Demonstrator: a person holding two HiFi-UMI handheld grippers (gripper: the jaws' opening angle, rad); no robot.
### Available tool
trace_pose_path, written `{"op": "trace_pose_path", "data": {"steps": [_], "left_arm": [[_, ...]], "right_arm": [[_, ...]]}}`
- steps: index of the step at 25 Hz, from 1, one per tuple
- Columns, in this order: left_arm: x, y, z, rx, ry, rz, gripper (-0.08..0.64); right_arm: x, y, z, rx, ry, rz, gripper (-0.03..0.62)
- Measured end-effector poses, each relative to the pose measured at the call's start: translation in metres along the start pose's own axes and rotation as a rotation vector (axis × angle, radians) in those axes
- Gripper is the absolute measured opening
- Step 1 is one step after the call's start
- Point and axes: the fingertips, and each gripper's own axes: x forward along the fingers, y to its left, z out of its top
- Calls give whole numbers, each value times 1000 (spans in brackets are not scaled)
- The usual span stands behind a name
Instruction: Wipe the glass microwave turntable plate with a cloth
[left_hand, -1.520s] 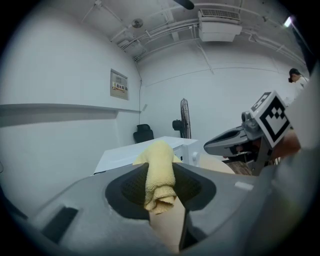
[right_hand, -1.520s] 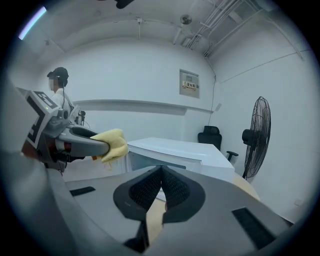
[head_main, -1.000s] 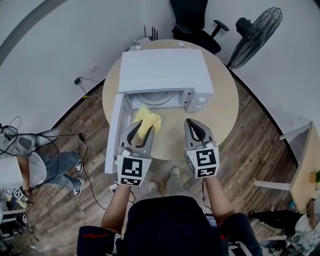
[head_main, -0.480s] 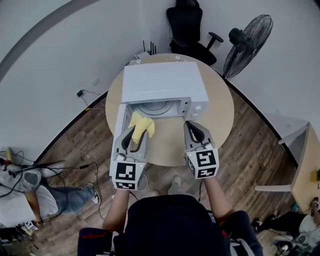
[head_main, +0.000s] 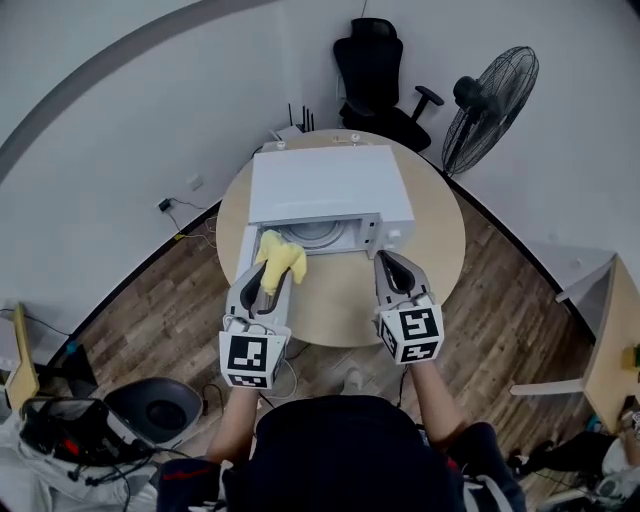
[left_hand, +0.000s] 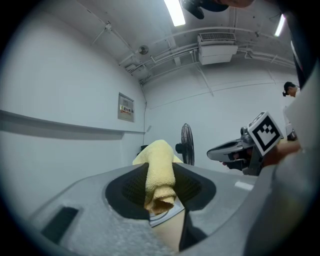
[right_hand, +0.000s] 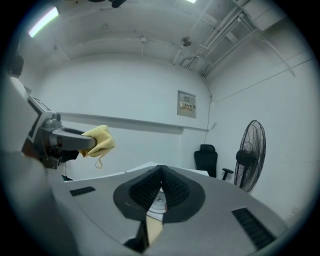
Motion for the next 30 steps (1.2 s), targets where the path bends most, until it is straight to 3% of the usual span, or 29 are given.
{"op": "trace_pose_path", "data": {"steps": [6, 30], "left_arm": [[5, 11, 4, 25, -14, 18, 133], [8, 15, -8, -8, 2, 3, 132]], "right_arm": [[6, 1, 11, -18, -22, 2, 10], [10, -5, 12, -38, -26, 4, 9]]}}
